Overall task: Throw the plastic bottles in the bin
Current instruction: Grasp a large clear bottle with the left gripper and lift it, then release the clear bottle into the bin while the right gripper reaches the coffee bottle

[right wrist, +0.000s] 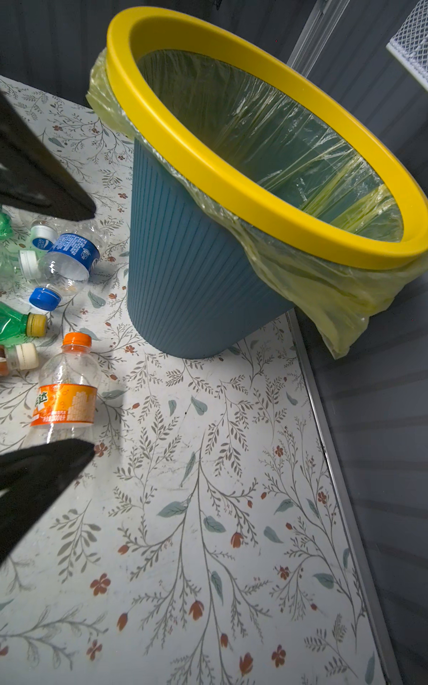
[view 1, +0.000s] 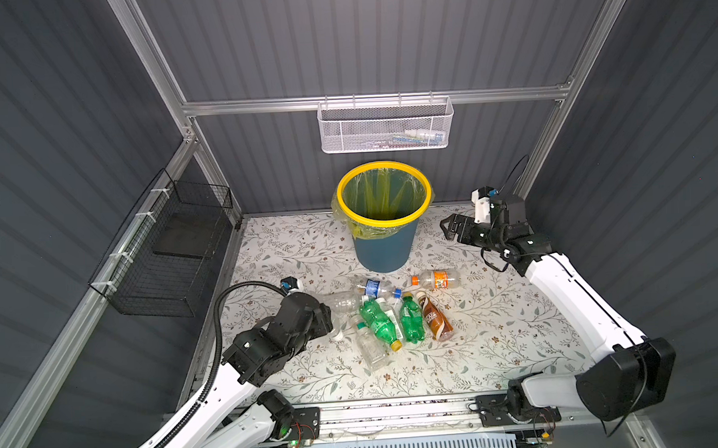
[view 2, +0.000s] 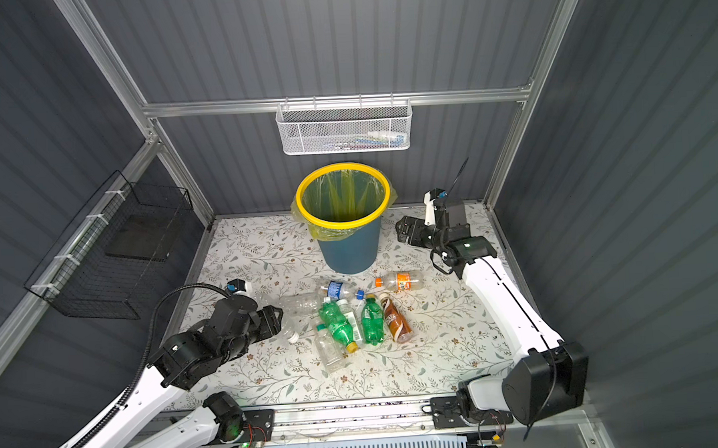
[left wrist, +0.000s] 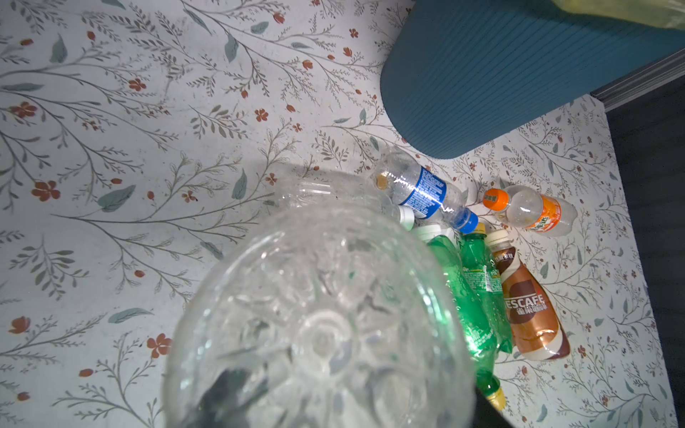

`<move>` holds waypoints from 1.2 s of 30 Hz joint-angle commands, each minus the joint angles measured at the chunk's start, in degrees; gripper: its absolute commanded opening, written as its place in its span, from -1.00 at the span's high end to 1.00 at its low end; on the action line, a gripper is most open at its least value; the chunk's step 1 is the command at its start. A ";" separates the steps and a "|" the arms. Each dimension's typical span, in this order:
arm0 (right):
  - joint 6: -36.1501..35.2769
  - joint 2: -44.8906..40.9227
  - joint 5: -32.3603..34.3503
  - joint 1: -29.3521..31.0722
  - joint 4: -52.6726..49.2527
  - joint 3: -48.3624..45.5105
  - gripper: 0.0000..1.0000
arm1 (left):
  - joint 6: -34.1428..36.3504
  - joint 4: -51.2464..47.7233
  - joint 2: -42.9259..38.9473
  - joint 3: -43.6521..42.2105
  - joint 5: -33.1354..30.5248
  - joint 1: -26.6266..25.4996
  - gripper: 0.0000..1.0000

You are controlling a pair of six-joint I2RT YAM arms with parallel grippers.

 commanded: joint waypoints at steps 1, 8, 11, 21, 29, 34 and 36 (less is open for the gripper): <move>0.43 -1.08 0.20 -0.18 0.28 -0.49 -0.87 | 4.52 -0.45 -1.64 4.81 -4.97 0.25 -0.31; -0.13 -2.18 1.06 -0.19 -0.83 -0.55 -0.85 | 18.74 6.29 -5.87 13.73 -13.59 0.30 -0.30; -0.47 -3.78 1.83 -0.18 -0.97 -1.40 -0.85 | 28.96 15.18 -7.17 17.10 -13.80 0.24 -0.29; 2.68 -9.26 1.22 -0.18 0.41 -6.62 -0.86 | 48.23 28.12 39.32 59.77 6.34 1.35 -0.52; 4.31 -17.00 0.97 -0.01 -1.87 -14.54 -0.88 | 35.90 13.61 67.02 99.50 11.19 9.60 -0.99; 3.24 -17.63 0.54 -0.01 -4.85 -17.25 -0.88 | 35.13 20.58 56.47 81.86 9.36 11.52 -0.99; 1.80 -16.79 -0.60 -0.01 -6.44 -17.36 -0.88 | 35.70 20.16 52.97 77.78 8.53 12.56 -0.99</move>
